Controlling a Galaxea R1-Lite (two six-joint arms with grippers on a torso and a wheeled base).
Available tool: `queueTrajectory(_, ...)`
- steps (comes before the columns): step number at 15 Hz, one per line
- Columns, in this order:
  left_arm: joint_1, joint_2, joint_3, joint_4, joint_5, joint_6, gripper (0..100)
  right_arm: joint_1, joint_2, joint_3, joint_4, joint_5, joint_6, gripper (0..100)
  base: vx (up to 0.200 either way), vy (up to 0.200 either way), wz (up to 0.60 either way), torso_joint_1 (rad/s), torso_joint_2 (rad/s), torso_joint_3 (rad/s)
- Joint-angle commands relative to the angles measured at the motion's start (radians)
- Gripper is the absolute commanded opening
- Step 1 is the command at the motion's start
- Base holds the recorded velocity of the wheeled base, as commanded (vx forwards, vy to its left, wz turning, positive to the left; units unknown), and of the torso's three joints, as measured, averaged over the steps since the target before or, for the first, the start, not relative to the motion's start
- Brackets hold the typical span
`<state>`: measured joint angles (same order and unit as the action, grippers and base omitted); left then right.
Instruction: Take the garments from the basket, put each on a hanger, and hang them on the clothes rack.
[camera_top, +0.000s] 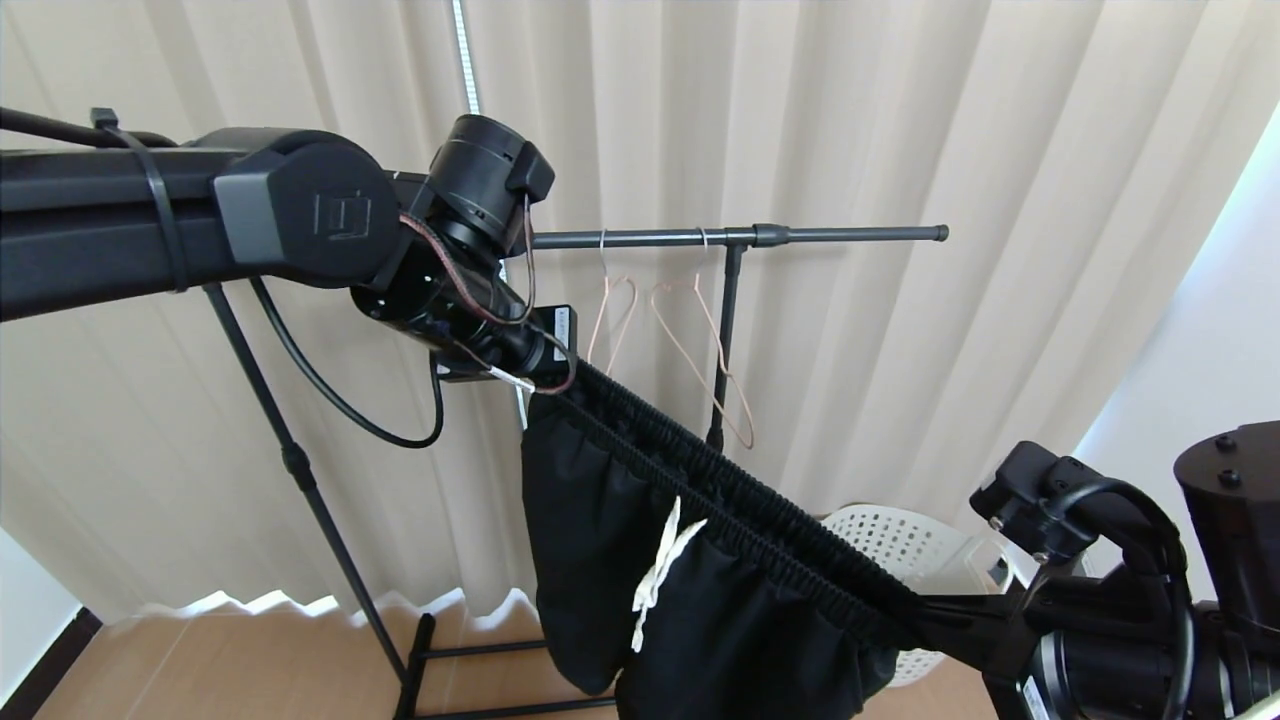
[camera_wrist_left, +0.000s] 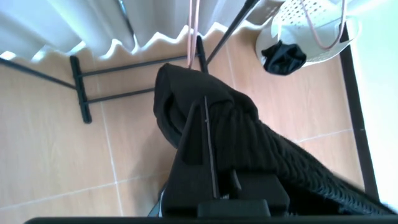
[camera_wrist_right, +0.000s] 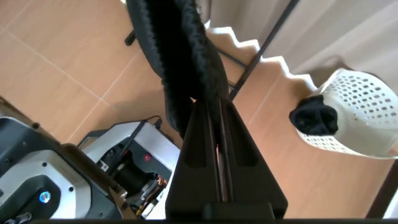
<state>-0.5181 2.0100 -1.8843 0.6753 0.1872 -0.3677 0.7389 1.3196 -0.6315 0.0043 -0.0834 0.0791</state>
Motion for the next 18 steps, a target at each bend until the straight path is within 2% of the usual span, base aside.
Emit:
queueTrajectory(1,-0.002,0.052,-0.07,-0.002,-0.002,0.0,0,0.042,-0.011,-0.004,0.0,0.004,0.001,0,0.0,0.0,0.0,0.0,0.0,0.0)
queueTrajectory(2,-0.008,0.078,-0.116,0.0,-0.003,0.0,0,0.088,-0.01,-0.008,-0.001,0.004,0.019,0,0.0,0.0,0.0,0.0,0.0,0.0)
queueTrajectory(5,-0.011,0.115,-0.116,-0.025,-0.018,0.026,0,0.198,-0.002,-0.03,-0.006,-0.007,0.113,0,0.0,0.0,0.0,0.0,0.0,0.0)
queueTrajectory(9,-0.01,0.141,-0.116,-0.079,-0.032,0.036,0,0.315,0.044,-0.079,-0.006,-0.009,0.134,0,0.0,0.0,0.0,0.0,0.0,0.0)
queueTrajectory(11,-0.013,0.144,-0.116,-0.079,-0.032,0.036,0,0.387,0.101,-0.129,-0.007,-0.016,0.203,0,0.0,0.0,0.0,0.0,0.0,0.0)
queueTrajectory(12,-0.013,0.144,-0.116,-0.079,-0.034,0.036,0,0.43,0.156,-0.18,-0.007,-0.047,0.251,0,0.0,0.0,0.0,0.0,0.0,0.0)
queueTrajectory(14,-0.017,0.145,-0.116,-0.079,-0.034,0.038,0,0.438,0.208,-0.237,-0.018,-0.068,0.264,0,0.0,0.0,0.0,0.0,0.0,0.0)
queueTrajectory(18,-0.028,0.138,-0.116,-0.068,-0.032,0.038,0,0.436,0.211,-0.221,-0.058,-0.079,0.297,0,0.0,0.0,0.0,0.0,0.0,0.0)
